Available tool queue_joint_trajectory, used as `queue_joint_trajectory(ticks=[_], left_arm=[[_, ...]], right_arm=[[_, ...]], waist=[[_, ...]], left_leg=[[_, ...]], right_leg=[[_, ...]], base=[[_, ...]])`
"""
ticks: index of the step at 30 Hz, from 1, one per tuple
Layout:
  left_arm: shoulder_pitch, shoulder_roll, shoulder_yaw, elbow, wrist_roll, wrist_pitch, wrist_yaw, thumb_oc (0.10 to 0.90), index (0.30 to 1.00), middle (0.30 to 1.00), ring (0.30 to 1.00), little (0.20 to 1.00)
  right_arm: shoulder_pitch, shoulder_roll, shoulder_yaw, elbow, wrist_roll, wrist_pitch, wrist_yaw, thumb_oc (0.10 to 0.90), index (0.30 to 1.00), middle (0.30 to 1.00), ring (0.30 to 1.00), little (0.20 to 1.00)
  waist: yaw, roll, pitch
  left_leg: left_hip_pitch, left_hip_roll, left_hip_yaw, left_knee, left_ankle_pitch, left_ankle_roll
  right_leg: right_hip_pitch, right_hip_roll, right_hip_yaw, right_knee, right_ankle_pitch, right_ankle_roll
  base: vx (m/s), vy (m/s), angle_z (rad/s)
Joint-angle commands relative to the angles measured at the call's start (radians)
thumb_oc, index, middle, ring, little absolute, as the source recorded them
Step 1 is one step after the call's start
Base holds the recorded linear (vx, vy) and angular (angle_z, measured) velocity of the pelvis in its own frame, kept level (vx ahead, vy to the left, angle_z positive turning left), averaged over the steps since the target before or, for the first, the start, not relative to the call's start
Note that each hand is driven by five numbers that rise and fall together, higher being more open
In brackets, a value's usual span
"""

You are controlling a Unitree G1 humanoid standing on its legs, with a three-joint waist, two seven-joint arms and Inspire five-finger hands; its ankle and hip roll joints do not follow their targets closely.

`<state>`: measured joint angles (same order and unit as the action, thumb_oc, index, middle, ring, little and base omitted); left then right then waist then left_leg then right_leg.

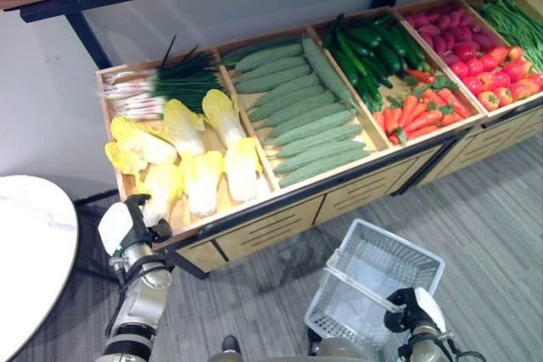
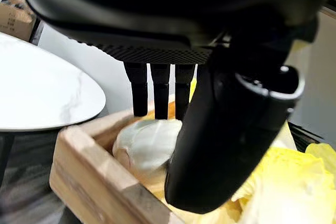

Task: Get the vegetables into the basket

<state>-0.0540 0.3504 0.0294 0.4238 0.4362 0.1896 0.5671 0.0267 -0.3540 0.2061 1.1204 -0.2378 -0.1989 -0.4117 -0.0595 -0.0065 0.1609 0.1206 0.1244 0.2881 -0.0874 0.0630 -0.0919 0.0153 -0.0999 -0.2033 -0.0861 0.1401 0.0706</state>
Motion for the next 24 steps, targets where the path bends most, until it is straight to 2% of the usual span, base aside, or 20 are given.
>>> queue_joint_trajectory(ticks=[1,2,4,5,7,11,13,14,15,16,19,20,24], left_arm=[[-0.072,0.113,0.001,0.012,0.108,0.001,-0.020,0.465,0.391,0.391,0.391,0.391],[-0.079,0.120,-0.010,0.037,0.126,0.013,-0.041,0.414,0.319,0.319,0.319,0.319],[-0.091,0.130,-0.020,0.063,0.145,0.031,-0.058,0.400,0.300,0.300,0.300,0.300],[-0.090,0.133,-0.017,0.030,0.155,0.042,-0.075,0.402,0.303,0.303,0.303,0.303],[-0.089,0.127,-0.016,0.085,0.154,0.042,-0.069,0.418,0.325,0.325,0.325,0.325],[-0.089,0.126,-0.013,0.063,0.147,0.038,-0.061,0.447,0.366,0.366,0.366,0.366],[-0.078,0.122,0.002,0.030,0.138,0.026,-0.046,0.427,0.338,0.338,0.338,0.338],[-0.084,0.116,0.017,-0.010,0.104,-0.017,0.027,0.410,0.314,0.314,0.314,0.314],[-0.084,0.116,0.017,-0.010,0.104,-0.017,0.027,0.412,0.316,0.316,0.316,0.316],[-0.095,0.113,0.029,-0.042,0.078,-0.050,0.076,0.414,0.319,0.319,0.319,0.319],[-0.104,0.114,0.031,-0.096,0.066,-0.079,0.104,0.414,0.319,0.319,0.319,0.319],[-0.124,0.113,0.036,-0.157,0.040,-0.134,0.148,0.408,0.311,0.311,0.311,0.311],[-0.145,0.100,0.021,-0.265,-0.005,-0.205,0.171,0.412,0.316,0.316,0.316,0.316]], right_arm=[[-0.046,-0.020,0.029,-0.020,-0.010,-0.048,-0.013,0.400,0.300,0.300,0.300,0.300],[-0.047,-0.022,0.031,-0.023,-0.010,-0.046,-0.008,0.400,0.300,0.300,0.300,0.300],[-0.050,-0.023,0.034,-0.026,-0.013,-0.044,-0.009,0.400,0.300,0.300,0.300,0.300],[-0.049,-0.023,0.030,-0.029,-0.013,-0.042,-0.009,0.400,0.300,0.300,0.300,0.300],[-0.051,-0.019,0.036,-0.026,-0.015,-0.042,-0.007,0.400,0.300,0.300,0.300,0.300],[-0.049,-0.014,0.038,-0.027,-0.017,-0.042,-0.006,0.400,0.300,0.300,0.300,0.300],[-0.048,-0.010,0.037,-0.019,-0.014,-0.046,-0.007,0.400,0.300,0.300,0.300,0.300],[-0.047,-0.005,0.043,-0.012,-0.014,-0.051,-0.010,0.400,0.300,0.300,0.300,0.300],[-0.047,-0.005,0.043,-0.011,-0.014,-0.051,-0.010,0.400,0.300,0.300,0.300,0.300],[-0.047,-0.002,0.047,-0.009,-0.015,-0.054,-0.014,0.400,0.300,0.300,0.300,0.300],[-0.050,0.001,0.050,-0.003,-0.012,-0.055,-0.018,0.400,0.300,0.300,0.300,0.300],[-0.051,0.004,0.052,0.006,-0.008,-0.057,-0.024,0.400,0.300,0.300,0.300,0.300],[-0.057,0.010,0.061,0.020,0.002,-0.058,-0.037,0.400,0.300,0.300,0.300,0.300]], waist=[[-0.013,-0.062,-0.018],[-0.015,-0.063,-0.018],[-0.017,-0.063,-0.016],[-0.015,-0.062,-0.015],[-0.017,-0.064,-0.017],[-0.017,-0.064,-0.019],[-0.013,-0.063,-0.020],[-0.013,-0.065,-0.023],[-0.013,-0.065,-0.023],[-0.012,-0.065,-0.024],[-0.012,-0.066,-0.023],[-0.011,-0.068,-0.024],[-0.011,-0.069,-0.025]], left_leg=[[-0.003,0.008,-0.014,0.000,-0.086,-0.016],[-0.002,0.008,-0.013,0.000,-0.087,-0.015],[-0.001,0.007,-0.012,0.000,-0.087,-0.015],[-0.001,0.006,-0.013,0.000,-0.089,-0.015],[0.001,0.006,-0.012,0.000,-0.089,-0.015],[0.005,0.005,-0.011,0.000,-0.092,-0.013],[0.006,0.005,-0.012,0.000,-0.093,-0.013],[0.008,0.005,-0.011,0.000,-0.094,-0.013],[0.008,0.005,-0.012,0.000,-0.094,-0.013],[0.009,0.005,-0.011,0.000,-0.094,-0.013],[0.010,0.005,-0.012,0.000,-0.094,-0.013],[0.009,0.005,-0.012,0.000,-0.093,-0.013],[0.011,0.006,-0.012,0.000,-0.093,-0.013]], right_leg=[[0.029,-0.103,0.029,-0.001,-0.043,0.112],[0.028,-0.103,0.031,-0.001,-0.042,0.112],[0.028,-0.102,0.035,-0.001,-0.042,0.112],[0.029,-0.102,0.034,-0.001,-0.043,0.111],[0.030,-0.102,0.035,-0.001,-0.043,0.110],[0.031,-0.102,0.037,-0.001,-0.044,0.110],[0.034,-0.103,0.036,-0.001,-0.045,0.110],[0.036,-0.104,0.035,-0.001,-0.045,0.110],[0.036,-0.104,0.035,-0.001,-0.046,0.110],[0.037,-0.104,0.033,-0.001,-0.046,0.109],[0.039,-0.104,0.032,-0.001,-0.047,0.110],[0.039,-0.104,0.031,-0.001,-0.047,0.110],[0.042,-0.105,0.027,-0.001,-0.046,0.112]], base=[[0.00,0.000,0.00],[0.00,0.000,0.00],[0.00,0.000,0.00],[0.00,0.000,0.00],[0.00,0.000,0.00],[0.01,0.002,-0.02],[0.00,0.000,0.00],[0.00,0.000,0.00],[0.00,0.000,0.00],[0.00,0.000,0.00],[0.00,0.000,0.00],[0.00,0.000,0.00],[0.00,0.000,0.00]])
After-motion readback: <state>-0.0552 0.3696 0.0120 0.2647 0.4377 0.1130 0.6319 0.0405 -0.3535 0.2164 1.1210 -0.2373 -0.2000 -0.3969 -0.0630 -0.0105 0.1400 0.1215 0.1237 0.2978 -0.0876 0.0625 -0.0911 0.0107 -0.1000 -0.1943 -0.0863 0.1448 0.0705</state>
